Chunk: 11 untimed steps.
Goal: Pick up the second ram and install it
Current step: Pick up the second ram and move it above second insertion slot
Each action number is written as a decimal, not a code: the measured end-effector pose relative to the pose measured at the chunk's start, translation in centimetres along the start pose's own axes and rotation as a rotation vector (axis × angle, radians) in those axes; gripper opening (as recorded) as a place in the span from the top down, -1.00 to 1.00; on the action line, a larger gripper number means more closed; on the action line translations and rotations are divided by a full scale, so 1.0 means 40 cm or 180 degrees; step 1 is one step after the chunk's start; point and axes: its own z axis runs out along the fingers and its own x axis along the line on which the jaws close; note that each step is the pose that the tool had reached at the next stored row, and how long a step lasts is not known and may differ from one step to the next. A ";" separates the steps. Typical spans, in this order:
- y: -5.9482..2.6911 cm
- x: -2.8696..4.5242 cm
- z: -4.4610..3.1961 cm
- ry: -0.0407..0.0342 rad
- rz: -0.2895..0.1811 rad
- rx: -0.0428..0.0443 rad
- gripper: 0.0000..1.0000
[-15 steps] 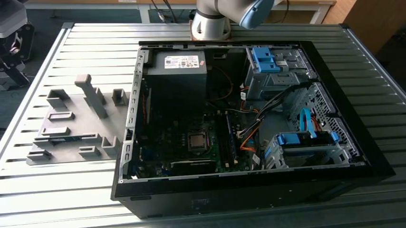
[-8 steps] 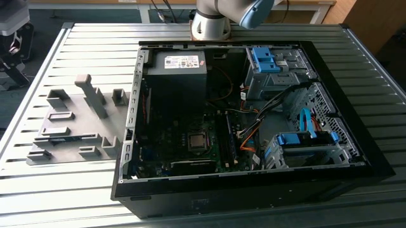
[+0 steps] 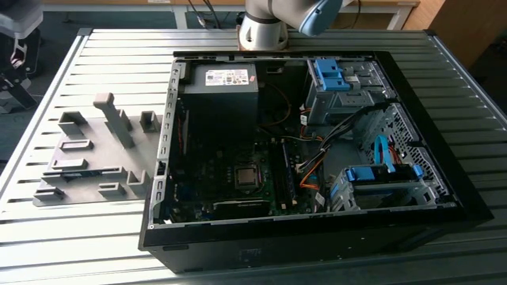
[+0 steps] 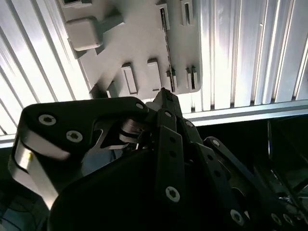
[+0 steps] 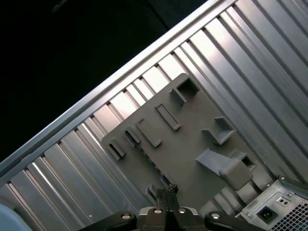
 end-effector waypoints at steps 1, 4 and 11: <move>0.000 0.000 0.001 0.0002 -0.0058 -0.0001 0.79; 0.000 0.000 0.002 0.0009 -0.0229 -0.0006 0.79; 0.000 0.000 0.004 0.0024 -0.0610 -0.0015 0.79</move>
